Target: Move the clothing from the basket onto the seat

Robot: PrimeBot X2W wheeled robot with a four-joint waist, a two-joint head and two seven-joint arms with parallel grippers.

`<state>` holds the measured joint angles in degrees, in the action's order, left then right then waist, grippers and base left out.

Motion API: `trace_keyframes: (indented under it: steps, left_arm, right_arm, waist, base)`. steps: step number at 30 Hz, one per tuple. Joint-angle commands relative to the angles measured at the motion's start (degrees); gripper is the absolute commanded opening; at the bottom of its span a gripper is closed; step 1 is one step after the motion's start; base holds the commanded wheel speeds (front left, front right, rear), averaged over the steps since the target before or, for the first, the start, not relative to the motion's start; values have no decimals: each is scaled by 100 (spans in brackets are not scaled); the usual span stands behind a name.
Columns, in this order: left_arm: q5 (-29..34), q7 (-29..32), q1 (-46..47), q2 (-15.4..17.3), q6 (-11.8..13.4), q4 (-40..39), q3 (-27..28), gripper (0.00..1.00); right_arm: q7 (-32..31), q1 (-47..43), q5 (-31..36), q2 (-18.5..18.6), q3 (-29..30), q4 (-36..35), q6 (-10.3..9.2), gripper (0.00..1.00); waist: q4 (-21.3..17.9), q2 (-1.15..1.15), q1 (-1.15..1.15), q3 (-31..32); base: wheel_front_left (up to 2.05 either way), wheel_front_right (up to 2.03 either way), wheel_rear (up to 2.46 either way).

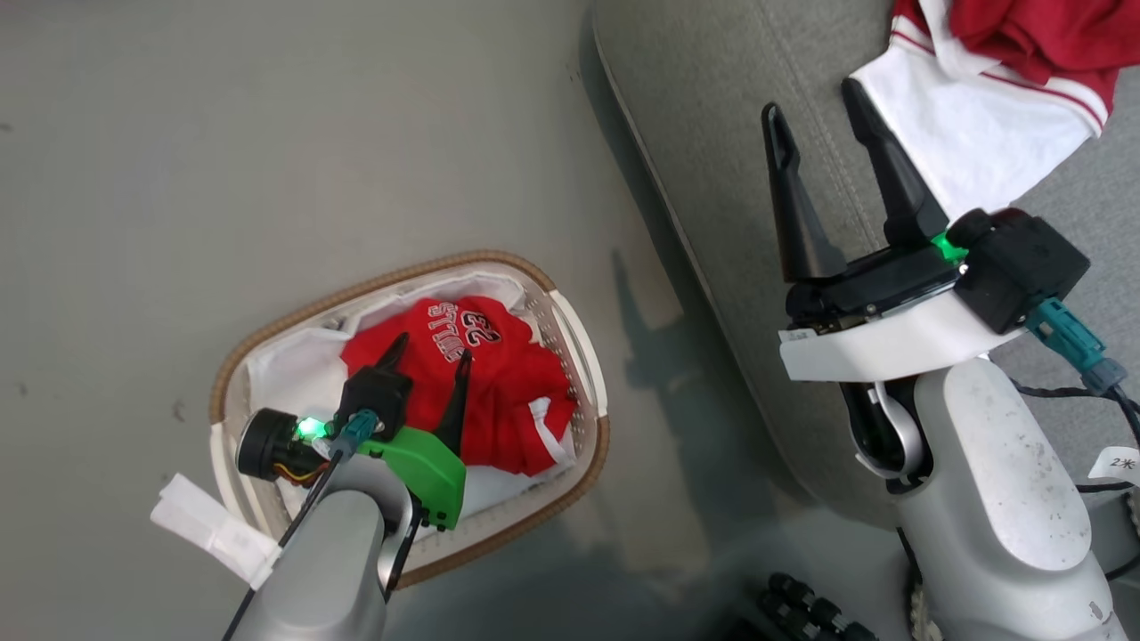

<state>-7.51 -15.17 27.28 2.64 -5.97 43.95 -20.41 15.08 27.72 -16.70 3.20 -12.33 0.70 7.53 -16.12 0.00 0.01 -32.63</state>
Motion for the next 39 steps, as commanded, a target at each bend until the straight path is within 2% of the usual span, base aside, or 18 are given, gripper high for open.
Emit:
trace_keyframes:
  steps: [1, 16, 20, 24, 32, 36, 39]
  left_arm:
    - [48, 3, 234, 47, -6, 157, -25, 100]
    - [453, 3, 1232, 163, 86, 1510, -235, 100]
    - [534, 3, 1383, 128, 57, 1792, -372, 100]
    - [599, 3, 1532, 93, 135, 2088, -503, 100]
    - [722, 3, 1915, 113, 604, 2303, -641, 100]
    - [682, 3, 2041, 102, 609, 2262, -672, 100]
    - [635, 3, 2089, 87, 517, 2186, -701, 100]
  right_arm:
    - [11, 113, -45, -15, 17, -92, -8, 100]
    - [11, 400, -219, -29, 111, -602, -8, 100]
    - [11, 384, -141, -27, 197, -629, -8, 100]
    - [11, 305, -87, -25, 267, -655, -8, 100]
    - [11, 361, 139, -24, 304, -786, -8, 100]
    - [11, 388, 236, -23, 271, -834, -8, 100]
    - [11, 405, 278, -23, 254, -855, -8, 100]
  waist:
    - [-322, 0, -1, -698]
    - [-470, 0, -1, -1767]
    - [-408, 0, -1, -1882]
    - [-361, 0, -1, -1963]
    - [-84, 0, -1, -2166]
    - [27, 0, -1, -2234]
    - [74, 0, -1, -2270]
  base:
    - [0, 0, 0]
    - [0, 0, 0]
    - [0, 0, 0]
    - [2, 2, 2]
    - [12, 12, 12]
    - [7, 7, 7]
    - [2, 2, 2]
